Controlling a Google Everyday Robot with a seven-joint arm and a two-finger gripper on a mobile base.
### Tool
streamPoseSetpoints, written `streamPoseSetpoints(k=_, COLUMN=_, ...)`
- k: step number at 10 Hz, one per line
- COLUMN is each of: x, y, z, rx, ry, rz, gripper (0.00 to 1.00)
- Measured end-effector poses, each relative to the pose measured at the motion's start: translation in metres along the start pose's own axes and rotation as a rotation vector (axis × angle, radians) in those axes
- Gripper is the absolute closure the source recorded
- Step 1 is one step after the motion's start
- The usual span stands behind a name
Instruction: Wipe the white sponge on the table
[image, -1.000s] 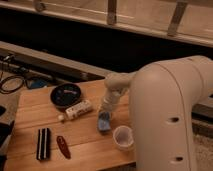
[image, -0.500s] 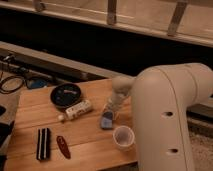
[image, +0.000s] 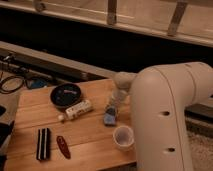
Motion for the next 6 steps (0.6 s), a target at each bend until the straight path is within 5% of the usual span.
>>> streamPoseSetpoints(k=3, x=0.008, y=0.022, z=0.0, rx=-0.037, ry=-0.007, rz=-0.043, gripper=1.0)
streamPoseSetpoints(k=6, x=0.047, y=0.048, z=0.001, rx=-0.034, ry=-0.011, rz=-0.135, gripper=1.0)
